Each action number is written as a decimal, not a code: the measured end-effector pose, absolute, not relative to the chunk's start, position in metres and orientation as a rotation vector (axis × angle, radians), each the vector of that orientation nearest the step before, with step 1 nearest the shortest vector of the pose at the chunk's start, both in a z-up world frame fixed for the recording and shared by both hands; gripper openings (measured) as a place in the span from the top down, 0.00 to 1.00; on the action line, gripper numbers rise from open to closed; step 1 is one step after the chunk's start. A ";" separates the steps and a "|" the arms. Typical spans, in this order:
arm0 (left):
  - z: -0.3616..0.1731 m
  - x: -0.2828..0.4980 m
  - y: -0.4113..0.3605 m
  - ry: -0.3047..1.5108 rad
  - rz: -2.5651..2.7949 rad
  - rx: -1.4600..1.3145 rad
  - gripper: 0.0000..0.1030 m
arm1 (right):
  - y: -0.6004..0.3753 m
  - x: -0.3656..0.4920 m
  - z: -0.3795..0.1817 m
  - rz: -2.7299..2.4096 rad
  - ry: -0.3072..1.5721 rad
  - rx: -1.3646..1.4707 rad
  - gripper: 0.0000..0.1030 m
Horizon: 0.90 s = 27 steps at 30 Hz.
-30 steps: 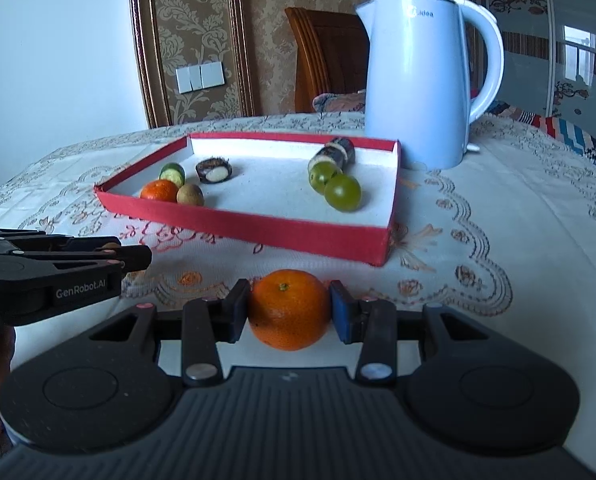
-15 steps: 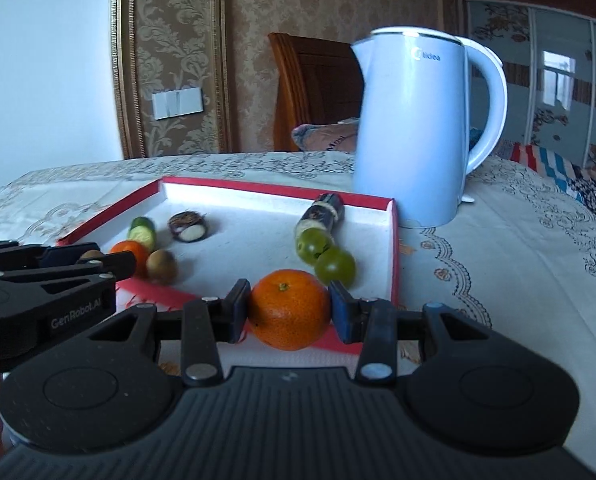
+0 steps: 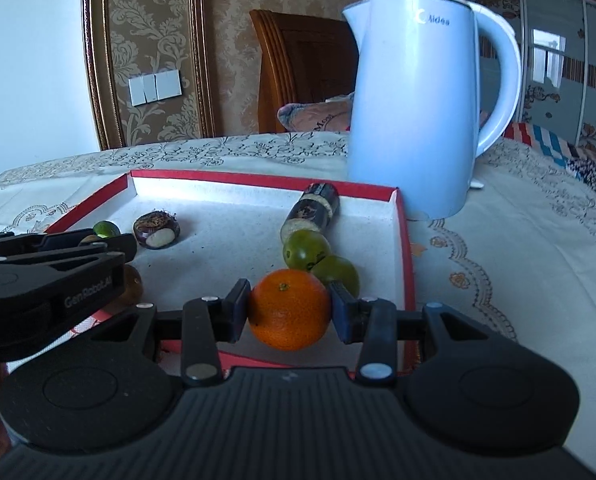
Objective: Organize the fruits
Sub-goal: 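Carry the kiwi and mandarin into the red tray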
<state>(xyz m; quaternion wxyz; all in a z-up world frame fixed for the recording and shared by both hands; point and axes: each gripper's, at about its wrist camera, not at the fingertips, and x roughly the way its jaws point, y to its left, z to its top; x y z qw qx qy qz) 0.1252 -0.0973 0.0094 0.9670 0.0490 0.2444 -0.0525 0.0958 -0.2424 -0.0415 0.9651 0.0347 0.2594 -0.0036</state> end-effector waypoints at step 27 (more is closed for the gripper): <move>0.002 0.152 -0.098 0.504 -0.064 0.094 0.73 | -0.247 0.132 -0.051 -0.079 0.581 0.141 0.61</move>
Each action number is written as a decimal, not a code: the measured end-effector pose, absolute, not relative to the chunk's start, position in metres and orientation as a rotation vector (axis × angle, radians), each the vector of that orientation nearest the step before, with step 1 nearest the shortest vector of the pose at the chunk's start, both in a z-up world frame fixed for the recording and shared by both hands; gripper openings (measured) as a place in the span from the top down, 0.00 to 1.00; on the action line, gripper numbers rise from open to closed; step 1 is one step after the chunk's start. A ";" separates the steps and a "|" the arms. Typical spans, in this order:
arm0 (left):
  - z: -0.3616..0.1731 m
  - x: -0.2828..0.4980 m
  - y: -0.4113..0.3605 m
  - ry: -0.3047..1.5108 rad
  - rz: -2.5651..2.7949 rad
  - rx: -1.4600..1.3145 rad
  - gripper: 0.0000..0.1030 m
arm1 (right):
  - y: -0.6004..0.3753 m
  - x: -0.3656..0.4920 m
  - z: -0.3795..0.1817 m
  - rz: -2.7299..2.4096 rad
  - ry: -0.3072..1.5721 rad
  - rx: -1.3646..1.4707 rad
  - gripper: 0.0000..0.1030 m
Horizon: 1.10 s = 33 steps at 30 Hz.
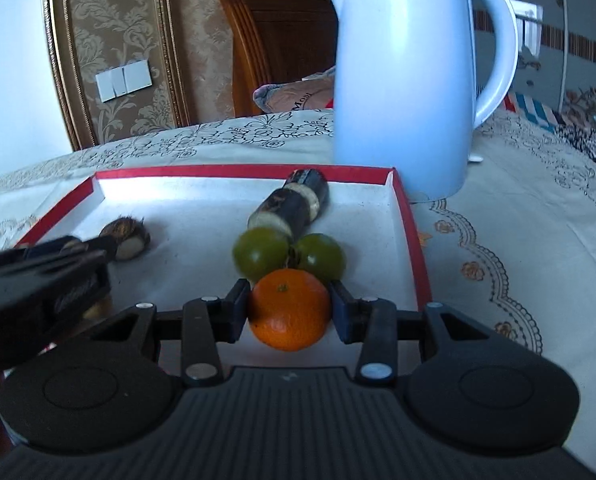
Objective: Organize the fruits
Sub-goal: 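Carry the kiwi and mandarin into the red tray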
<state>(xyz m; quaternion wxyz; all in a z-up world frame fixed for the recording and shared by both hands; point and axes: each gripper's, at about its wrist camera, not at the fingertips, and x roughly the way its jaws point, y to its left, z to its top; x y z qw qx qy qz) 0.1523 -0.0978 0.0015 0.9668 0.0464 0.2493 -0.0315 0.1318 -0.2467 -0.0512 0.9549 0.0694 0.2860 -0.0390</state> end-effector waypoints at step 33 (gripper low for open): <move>-0.009 0.156 -0.102 0.520 -0.142 0.097 0.72 | -0.250 0.134 -0.055 -0.147 0.549 0.128 0.53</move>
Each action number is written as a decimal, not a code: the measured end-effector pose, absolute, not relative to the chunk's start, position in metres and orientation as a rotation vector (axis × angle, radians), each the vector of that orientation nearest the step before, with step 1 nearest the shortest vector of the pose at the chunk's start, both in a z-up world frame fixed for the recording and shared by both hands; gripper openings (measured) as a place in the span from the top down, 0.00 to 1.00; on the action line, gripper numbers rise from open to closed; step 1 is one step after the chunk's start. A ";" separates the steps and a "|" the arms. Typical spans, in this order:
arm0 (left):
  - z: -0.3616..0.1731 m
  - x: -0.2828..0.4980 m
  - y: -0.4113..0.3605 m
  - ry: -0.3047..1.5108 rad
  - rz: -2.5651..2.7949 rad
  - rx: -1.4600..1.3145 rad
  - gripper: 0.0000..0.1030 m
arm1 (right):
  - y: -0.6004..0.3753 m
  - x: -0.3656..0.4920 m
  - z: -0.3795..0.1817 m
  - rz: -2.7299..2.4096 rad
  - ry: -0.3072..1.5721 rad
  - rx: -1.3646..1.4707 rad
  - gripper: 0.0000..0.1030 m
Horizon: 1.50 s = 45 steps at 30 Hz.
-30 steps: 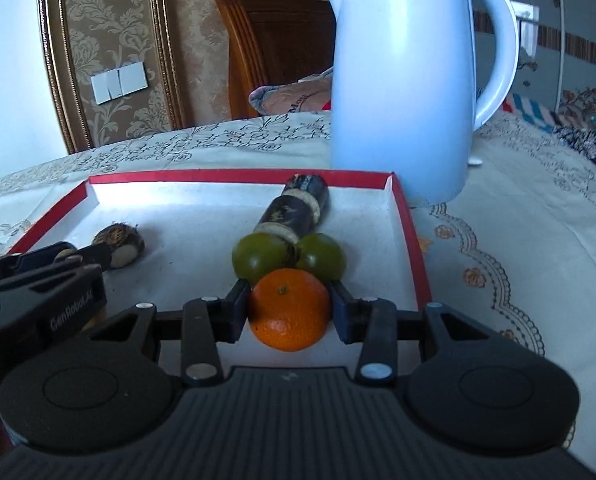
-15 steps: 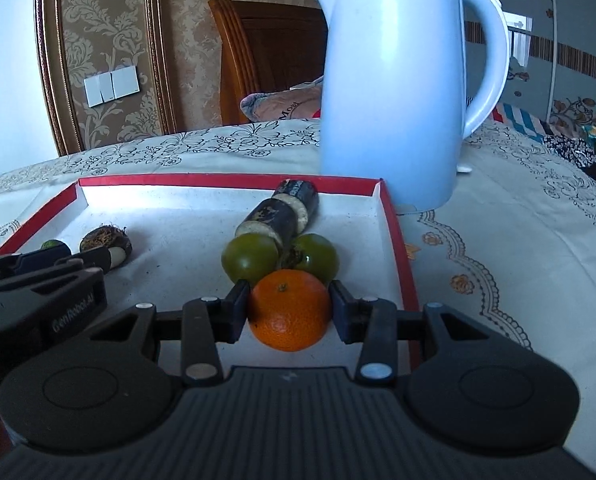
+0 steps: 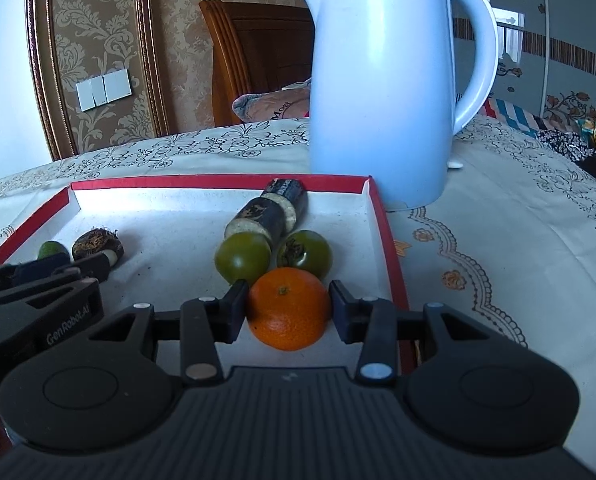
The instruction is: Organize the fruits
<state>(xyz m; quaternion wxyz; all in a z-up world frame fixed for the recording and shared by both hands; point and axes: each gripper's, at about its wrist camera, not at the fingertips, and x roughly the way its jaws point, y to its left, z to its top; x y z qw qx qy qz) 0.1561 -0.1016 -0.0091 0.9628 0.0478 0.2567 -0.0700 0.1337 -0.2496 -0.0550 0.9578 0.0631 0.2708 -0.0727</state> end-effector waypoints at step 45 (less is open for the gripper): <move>0.005 0.103 -0.087 0.406 -0.076 0.128 0.38 | -0.252 0.075 -0.043 -0.068 0.438 0.151 0.12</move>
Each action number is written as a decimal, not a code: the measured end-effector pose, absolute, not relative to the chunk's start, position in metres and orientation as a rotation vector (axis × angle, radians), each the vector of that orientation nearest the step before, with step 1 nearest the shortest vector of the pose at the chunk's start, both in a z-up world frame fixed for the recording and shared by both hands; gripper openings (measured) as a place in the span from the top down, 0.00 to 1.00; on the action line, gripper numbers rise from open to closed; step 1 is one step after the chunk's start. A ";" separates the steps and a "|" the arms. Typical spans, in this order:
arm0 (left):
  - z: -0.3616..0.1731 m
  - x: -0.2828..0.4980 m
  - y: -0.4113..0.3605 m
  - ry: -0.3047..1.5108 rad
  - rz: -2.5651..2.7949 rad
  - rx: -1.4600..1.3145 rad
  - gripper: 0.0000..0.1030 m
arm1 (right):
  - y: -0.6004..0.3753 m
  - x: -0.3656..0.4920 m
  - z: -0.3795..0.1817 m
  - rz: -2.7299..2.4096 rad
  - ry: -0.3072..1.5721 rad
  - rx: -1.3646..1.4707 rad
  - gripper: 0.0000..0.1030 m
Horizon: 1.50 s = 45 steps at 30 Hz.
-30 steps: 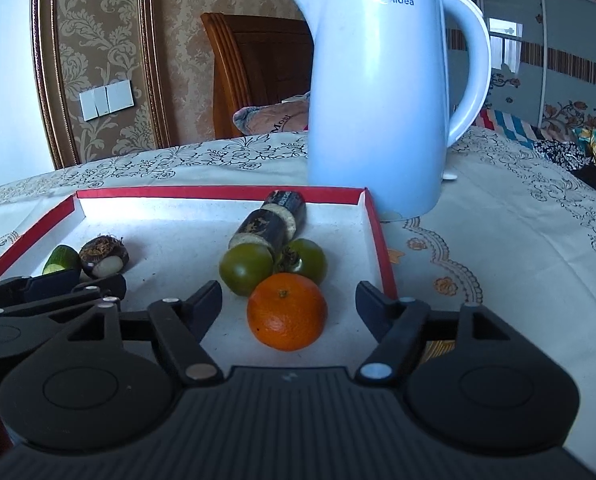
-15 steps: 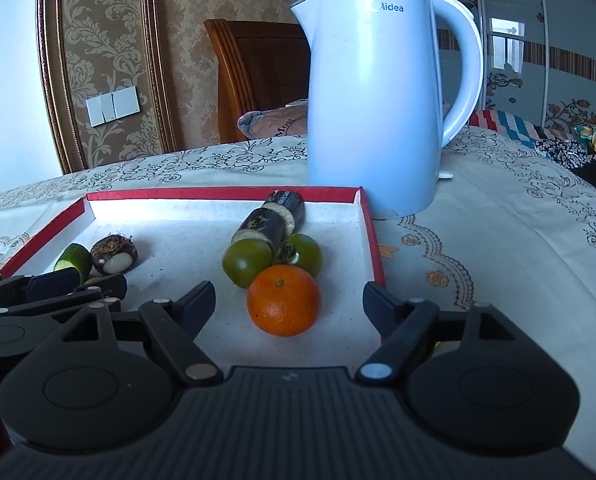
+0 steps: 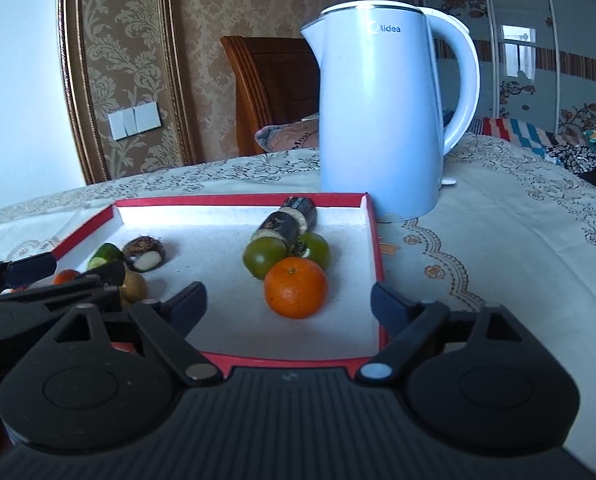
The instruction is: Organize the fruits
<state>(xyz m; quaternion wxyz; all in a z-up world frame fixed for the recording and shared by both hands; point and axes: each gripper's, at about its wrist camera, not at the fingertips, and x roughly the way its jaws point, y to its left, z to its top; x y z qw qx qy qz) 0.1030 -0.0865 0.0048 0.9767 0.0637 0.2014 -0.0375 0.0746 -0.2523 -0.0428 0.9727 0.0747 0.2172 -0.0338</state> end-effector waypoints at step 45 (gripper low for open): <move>0.005 0.045 -0.057 0.500 -0.105 0.067 0.37 | -0.244 0.017 -0.042 -0.013 0.364 0.159 0.00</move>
